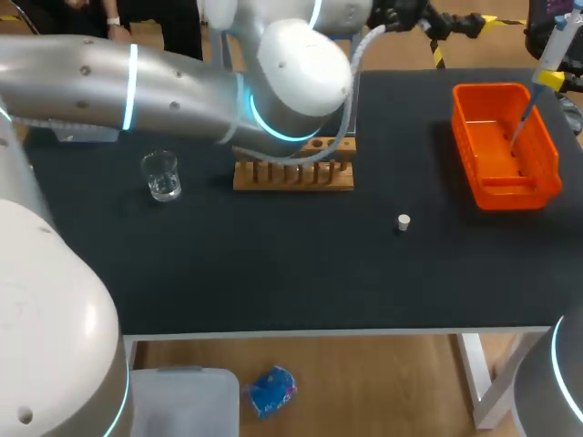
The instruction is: Invert the test tube, pick up the pipette, mount the tip to pipette, aspirate from beaker and dispense into the tube, eject the tip, return the pipette, and cap with the stopper.
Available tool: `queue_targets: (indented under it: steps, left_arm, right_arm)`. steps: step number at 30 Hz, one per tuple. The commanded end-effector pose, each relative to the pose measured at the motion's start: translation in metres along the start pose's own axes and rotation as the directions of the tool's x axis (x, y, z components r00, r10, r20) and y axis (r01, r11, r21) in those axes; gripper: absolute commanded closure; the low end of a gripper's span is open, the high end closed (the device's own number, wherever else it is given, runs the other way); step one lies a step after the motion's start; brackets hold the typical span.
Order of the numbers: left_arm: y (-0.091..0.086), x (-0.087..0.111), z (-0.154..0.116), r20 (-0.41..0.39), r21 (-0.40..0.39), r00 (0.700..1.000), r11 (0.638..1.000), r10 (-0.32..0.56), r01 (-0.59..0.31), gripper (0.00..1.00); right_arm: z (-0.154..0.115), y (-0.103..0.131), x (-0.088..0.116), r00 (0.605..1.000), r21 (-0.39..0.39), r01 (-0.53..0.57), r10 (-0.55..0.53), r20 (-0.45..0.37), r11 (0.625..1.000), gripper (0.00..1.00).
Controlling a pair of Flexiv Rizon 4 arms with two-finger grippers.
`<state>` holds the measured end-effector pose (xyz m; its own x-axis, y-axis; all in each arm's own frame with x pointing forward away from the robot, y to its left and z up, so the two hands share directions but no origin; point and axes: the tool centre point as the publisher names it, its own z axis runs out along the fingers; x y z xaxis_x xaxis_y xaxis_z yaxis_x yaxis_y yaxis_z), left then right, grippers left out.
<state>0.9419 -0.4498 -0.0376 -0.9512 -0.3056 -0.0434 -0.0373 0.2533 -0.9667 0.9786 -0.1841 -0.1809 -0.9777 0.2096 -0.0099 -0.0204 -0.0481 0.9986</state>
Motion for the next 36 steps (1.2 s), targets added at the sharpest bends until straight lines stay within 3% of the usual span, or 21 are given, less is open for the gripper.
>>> queue_targets:
  steps: [1, 7, 23, 24, 25, 26, 27, 36]
  left_arm:
    - [-0.006, -0.002, 0.039, -0.035, 0.012, 0.999, 1.000, -0.008, 0.008, 0.00]
    - [-0.012, 0.014, 0.075, -0.138, 0.029, 0.990, 0.999, 0.024, -0.020, 0.00]
    - [-0.011, 0.013, 0.075, -0.141, 0.033, 0.990, 0.999, 0.022, -0.018, 0.00]
    - [-0.009, 0.012, 0.077, -0.146, 0.041, 0.989, 0.999, 0.022, -0.017, 0.09]
    - [-0.008, 0.011, 0.080, -0.151, 0.060, 0.988, 0.998, 0.016, -0.007, 0.51]
    - [-0.007, 0.010, 0.084, -0.163, 0.069, 0.987, 0.998, 0.017, -0.006, 0.71]
    - [-0.006, 0.009, 0.087, -0.166, 0.086, 0.986, 0.996, 0.019, -0.005, 1.00]
    - [-0.009, 0.005, 0.114, -0.199, 0.181, 0.979, 0.983, 0.040, -0.003, 1.00]
  right_arm:
    - [0.000, 0.000, -0.001, 1.000, 0.001, 0.000, 0.000, -0.003, 1.000, 1.00]
    - [0.000, 0.000, -0.001, 1.000, 0.001, 0.000, 0.000, -0.003, 1.000, 1.00]
    - [0.000, 0.000, -0.001, 1.000, 0.001, 0.000, 0.000, -0.003, 1.000, 1.00]
    - [0.000, 0.000, -0.001, 1.000, 0.001, 0.000, 0.000, -0.003, 1.000, 1.00]
    - [0.000, 0.000, -0.001, 1.000, 0.001, 0.000, 0.000, -0.003, 1.000, 1.00]
    - [0.000, 0.000, -0.001, 1.000, 0.001, 0.000, 0.000, -0.003, 1.000, 1.00]
    - [0.000, 0.000, -0.001, 1.000, 0.001, 0.000, 0.000, -0.003, 1.000, 1.00]
    - [0.000, 0.000, -0.001, 1.000, 0.001, 0.000, 0.000, -0.003, 1.000, 1.00]
